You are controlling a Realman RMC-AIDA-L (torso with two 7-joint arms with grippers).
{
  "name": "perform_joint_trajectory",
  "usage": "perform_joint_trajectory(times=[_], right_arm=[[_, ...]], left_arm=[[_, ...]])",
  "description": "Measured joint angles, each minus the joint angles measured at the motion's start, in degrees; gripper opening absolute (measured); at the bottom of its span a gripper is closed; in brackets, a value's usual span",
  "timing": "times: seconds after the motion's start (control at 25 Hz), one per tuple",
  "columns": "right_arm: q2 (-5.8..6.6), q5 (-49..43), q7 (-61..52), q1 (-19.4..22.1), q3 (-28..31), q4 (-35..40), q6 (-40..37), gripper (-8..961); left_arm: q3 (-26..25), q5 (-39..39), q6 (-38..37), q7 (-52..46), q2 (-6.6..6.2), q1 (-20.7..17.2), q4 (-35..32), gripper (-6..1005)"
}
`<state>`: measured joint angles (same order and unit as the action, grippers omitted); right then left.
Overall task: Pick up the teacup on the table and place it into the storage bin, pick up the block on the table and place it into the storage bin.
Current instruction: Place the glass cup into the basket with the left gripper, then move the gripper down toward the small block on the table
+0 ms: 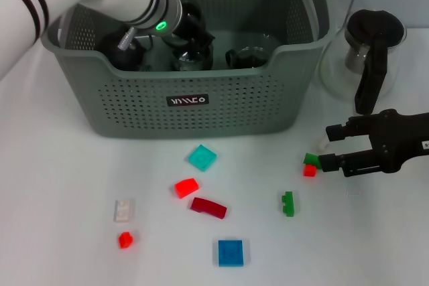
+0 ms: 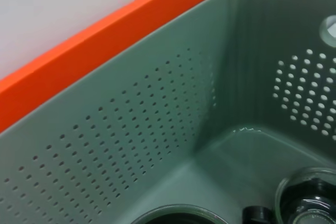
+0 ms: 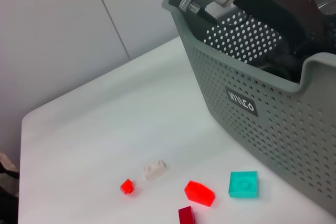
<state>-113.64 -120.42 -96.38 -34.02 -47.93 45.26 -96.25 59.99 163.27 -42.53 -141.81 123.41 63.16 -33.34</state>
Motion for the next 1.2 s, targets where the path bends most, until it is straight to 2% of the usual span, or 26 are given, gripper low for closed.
perform_joint_trajectory(times=[0.48, 0.84, 1.0, 1.16, 1.2], right_arm=[[-0.03, -0.66, -0.22, 0.00, -0.06, 0.00, -0.11, 791], [-0.12, -0.70, -0.30, 0.23, -0.06, 0.00, -0.35, 790], [-0.17, -0.71, 0.03, 0.50, -0.05, 0.00, -0.42, 790], [-0.11, -0.70, 0.17, 0.55, 0.23, 0.00, -0.81, 790], [-0.01, -0.69, 0.20, 0.55, 0.30, 0.00, -0.99, 790]], left_arm=[[3.14, 0.36, 0.05, -0.49, 0.61, -0.23, -0.22, 51], [2.68, 0.07, -1.54, -0.60, 0.71, -0.95, -2.22, 210], [2.62, -1.08, -6.96, -1.97, 1.03, -4.00, -11.41, 314], [2.28, -6.32, -15.84, -2.76, 1.08, -8.04, -25.33, 453], [1.95, -8.31, -18.18, -2.84, 1.05, -9.19, -29.21, 532]])
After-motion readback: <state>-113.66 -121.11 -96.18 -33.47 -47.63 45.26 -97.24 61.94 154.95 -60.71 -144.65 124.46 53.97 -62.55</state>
